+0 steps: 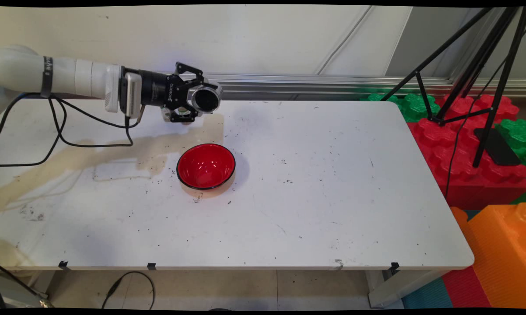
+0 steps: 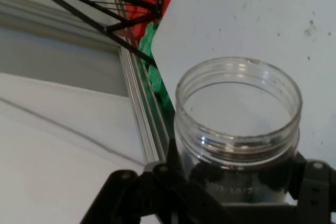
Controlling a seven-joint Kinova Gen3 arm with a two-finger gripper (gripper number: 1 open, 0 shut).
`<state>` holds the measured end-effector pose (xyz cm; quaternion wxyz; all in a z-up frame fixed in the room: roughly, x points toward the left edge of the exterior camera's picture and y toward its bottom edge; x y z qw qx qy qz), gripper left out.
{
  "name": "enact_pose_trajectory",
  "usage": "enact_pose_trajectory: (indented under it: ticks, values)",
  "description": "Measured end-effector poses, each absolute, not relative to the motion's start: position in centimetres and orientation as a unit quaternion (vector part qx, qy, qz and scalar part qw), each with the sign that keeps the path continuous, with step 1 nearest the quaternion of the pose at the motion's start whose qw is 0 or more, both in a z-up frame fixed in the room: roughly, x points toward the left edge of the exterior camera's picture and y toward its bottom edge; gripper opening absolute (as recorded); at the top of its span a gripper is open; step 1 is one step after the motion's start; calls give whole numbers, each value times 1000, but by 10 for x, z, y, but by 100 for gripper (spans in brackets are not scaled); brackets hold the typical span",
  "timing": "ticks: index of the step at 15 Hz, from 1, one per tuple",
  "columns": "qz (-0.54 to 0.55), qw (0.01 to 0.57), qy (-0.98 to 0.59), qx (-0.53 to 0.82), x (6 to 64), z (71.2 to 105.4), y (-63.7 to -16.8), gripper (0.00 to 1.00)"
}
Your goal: Pour the black seasoning powder in the red bowl
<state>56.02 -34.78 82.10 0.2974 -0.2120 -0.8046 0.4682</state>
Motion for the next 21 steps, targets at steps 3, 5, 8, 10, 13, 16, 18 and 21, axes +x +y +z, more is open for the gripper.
enact_pose_trajectory:
  ticks: [3,5,8,10,13,16,18,21]
  values:
    - [479,271,-797,-250,561,817,-345,0]
    - [484,256,-791,-272,561,815,-343,0]
    - [490,236,-783,-304,561,811,-339,0]
    - [493,226,-778,-319,561,810,-338,0]
    - [498,211,-768,-343,560,808,-334,0]
    - [503,195,-756,-371,558,806,-330,0]
    - [506,188,-750,-382,558,806,-327,0]
    - [508,177,-742,-398,558,804,-324,0]
